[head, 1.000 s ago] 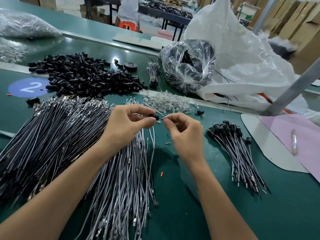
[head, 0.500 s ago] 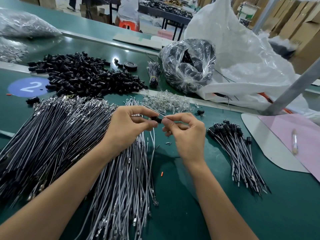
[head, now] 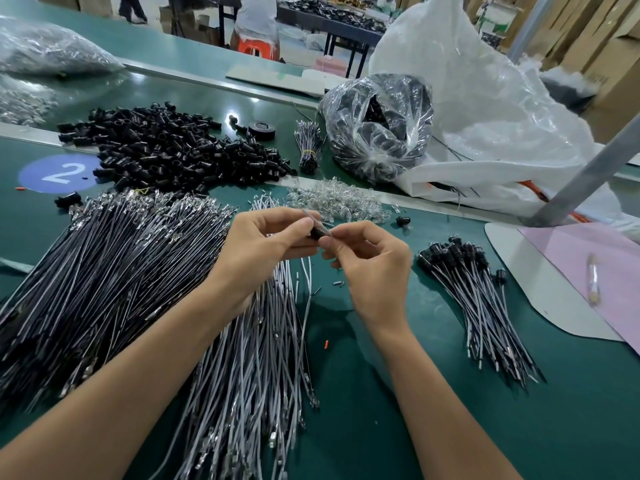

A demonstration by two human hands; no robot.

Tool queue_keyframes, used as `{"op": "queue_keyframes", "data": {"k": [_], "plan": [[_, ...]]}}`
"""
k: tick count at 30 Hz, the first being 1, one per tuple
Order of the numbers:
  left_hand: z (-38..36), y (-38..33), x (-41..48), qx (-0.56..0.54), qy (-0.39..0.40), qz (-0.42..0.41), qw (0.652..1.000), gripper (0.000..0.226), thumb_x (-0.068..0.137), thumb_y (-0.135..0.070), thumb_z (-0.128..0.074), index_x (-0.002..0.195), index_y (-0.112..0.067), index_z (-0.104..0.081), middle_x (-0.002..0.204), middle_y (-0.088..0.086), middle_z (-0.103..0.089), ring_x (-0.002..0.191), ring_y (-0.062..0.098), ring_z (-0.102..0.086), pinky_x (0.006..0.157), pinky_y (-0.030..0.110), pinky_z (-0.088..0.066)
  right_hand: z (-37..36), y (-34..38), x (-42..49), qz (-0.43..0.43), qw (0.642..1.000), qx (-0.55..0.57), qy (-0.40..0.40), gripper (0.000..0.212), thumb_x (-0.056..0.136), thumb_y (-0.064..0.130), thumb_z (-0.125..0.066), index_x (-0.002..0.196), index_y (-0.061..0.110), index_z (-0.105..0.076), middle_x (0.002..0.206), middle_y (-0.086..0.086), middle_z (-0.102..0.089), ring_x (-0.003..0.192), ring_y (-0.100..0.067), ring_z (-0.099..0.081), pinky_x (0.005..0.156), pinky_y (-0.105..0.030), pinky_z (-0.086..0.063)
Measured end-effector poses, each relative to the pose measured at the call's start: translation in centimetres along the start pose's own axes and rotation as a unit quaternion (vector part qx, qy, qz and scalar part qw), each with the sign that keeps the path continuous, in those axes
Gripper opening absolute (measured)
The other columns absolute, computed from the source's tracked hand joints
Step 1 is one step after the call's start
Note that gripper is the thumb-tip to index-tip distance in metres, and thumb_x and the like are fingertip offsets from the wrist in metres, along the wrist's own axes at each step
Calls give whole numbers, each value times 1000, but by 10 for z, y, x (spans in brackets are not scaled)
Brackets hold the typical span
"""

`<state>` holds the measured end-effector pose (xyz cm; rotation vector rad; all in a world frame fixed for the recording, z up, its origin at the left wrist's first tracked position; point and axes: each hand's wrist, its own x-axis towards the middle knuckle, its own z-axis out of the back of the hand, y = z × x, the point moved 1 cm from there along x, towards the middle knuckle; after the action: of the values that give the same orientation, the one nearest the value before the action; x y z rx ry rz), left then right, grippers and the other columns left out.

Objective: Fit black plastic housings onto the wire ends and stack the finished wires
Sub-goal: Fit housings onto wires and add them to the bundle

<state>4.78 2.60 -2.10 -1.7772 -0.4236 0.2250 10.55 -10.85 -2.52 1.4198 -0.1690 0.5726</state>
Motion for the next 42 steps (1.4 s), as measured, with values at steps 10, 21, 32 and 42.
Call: {"op": "queue_keyframes", "data": {"k": [10, 21, 32, 42], "plan": [[4, 0, 3, -118, -6, 97, 988, 21, 65, -12, -75, 83, -4, -70, 85, 14, -73, 70, 22, -72, 69, 29, -62, -5, -2, -5, 104, 992, -72, 20, 15, 73, -4, -79, 74, 9, -72, 71, -5, -63, 63, -21, -64, 59, -39, -54], [13, -4, 6, -154, -67, 67, 984, 18, 65, -10, -72, 83, -7, -70, 82, 12, -76, 72, 21, -74, 64, 25, -59, 6, 8, 2, 48, 998, -50, -13, 15, 72, 16, -84, 72, 24, -72, 69, 8, -71, 69, -11, -67, 71, -29, -54], [18, -7, 6, -262, -96, 107, 954, 19, 71, -3, -69, 90, -3, -66, 87, 13, -75, 72, 20, -74, 57, 21, -58, 17, 5, 7, 58, 990, -132, -8, 20, 73, 12, -84, 70, 27, -72, 68, 3, -66, 70, -16, -59, 65, -14, -42], [19, -7, 6, -279, -99, 108, 949, 17, 74, -5, -67, 90, -5, -64, 84, 11, -75, 74, 19, -74, 58, 20, -58, 18, 4, 8, 44, 991, -123, -17, 21, 73, 15, -84, 68, 30, -71, 68, 2, -67, 71, -20, -60, 66, -28, -46]]}}
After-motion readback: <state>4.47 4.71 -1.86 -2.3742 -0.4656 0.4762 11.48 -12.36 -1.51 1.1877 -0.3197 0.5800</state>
